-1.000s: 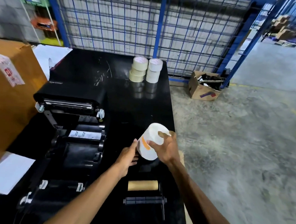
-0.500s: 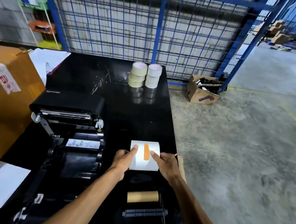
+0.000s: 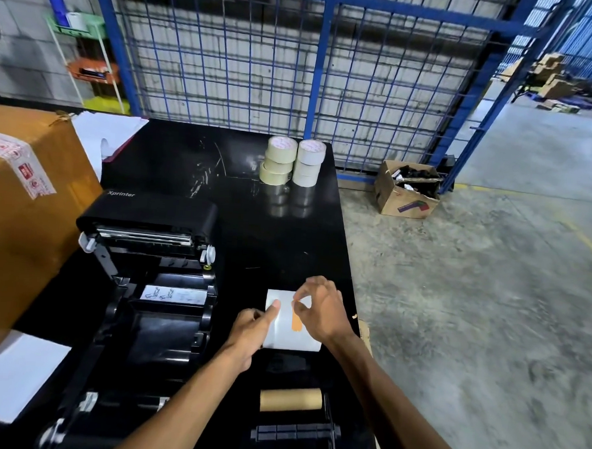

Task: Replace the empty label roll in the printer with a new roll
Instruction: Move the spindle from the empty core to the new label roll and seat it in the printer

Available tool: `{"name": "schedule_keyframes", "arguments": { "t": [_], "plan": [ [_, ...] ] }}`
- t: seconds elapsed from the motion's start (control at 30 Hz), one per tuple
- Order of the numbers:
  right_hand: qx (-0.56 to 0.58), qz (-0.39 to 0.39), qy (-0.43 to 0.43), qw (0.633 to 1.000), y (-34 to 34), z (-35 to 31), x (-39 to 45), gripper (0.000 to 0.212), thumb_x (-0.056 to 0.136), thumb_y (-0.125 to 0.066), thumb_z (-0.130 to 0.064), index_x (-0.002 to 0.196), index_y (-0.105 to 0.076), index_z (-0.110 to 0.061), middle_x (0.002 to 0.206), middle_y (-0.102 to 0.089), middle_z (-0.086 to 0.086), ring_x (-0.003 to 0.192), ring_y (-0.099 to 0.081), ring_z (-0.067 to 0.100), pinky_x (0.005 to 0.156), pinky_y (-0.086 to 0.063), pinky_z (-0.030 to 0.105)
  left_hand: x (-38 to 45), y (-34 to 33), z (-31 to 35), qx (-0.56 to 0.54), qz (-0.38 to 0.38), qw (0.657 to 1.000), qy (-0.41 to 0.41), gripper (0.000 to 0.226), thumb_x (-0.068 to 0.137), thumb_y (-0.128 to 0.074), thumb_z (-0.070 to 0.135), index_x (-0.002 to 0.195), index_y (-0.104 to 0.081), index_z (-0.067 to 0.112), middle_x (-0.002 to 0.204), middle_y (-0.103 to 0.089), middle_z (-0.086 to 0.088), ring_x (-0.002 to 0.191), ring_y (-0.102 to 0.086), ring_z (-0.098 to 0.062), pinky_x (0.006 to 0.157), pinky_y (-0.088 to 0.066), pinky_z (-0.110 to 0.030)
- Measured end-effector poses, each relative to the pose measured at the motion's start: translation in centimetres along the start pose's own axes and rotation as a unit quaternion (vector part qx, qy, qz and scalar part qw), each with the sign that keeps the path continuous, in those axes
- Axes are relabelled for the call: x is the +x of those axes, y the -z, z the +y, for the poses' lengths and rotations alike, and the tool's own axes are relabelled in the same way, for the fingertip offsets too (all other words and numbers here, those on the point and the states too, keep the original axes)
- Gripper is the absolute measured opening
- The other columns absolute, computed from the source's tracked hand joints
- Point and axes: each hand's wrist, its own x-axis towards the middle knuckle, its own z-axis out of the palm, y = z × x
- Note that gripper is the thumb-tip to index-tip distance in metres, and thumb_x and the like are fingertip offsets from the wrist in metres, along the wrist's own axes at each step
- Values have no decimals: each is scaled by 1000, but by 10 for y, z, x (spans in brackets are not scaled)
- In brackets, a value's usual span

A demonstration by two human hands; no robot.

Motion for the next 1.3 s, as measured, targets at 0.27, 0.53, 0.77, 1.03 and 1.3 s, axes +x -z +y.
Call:
{"name": "schedule_keyframes", "arguments": {
  "t": [0.27, 0.53, 0.77, 1.03, 1.3],
  "plan": [
    [217, 78, 12, 973, 20, -11, -34, 14, 90, -54, -7, 82, -64, -14, 89, -66, -13, 88, -58, 0, 78, -40, 15, -1, 9, 5, -127, -17, 991, 38, 52, 86, -65, 43, 110, -56, -2, 109, -68, -17, 86, -67, -25, 75, -57, -44],
    [326, 69, -107, 937, 49, 59, -131, 7, 81, -71, -1, 79, -68, -7, 71, -69, 7, 65, -64, 12, 62, -51, 25, -39, 15, 8, -197, -40, 979, -19, 46, 89, -62, 37, 114, -59, -2, 111, -66, -9, 110, -61, -28, 93, -49, -53],
    [229, 2, -243, 943, -3, 111, -219, 24, 71, -76, -1, 63, -64, -21, 63, -63, -1, 59, -58, 11, 56, -44, 19, -99, -6, 1, -242, -75, 967, -41, 22, 90, -61, 34, 95, -65, 13, 114, -67, -8, 111, -62, -27, 95, -48, -55],
    [106, 5, -213, 971, -48, 109, -255, 20, 77, -71, -16, 95, -61, -21, 86, -47, -6, 76, -58, 16, 72, -53, 37, -147, -10, -12, -273, -101, 956, -49, 20, 93, -56, 34, 99, -67, 18, 108, -70, -1, 102, -65, -20, 81, -53, -50],
    [206, 25, -205, 956, -27, 76, -207, 43, 80, -66, -52, 105, -64, -18, 109, -60, 5, 98, -59, 18, 86, -51, 34, -163, 20, -25, -278, -53, 958, -54, 27, 91, -57, 37, 108, -66, 19, 118, -68, -3, 116, -61, -27, 96, -47, -57]
  ]
}}
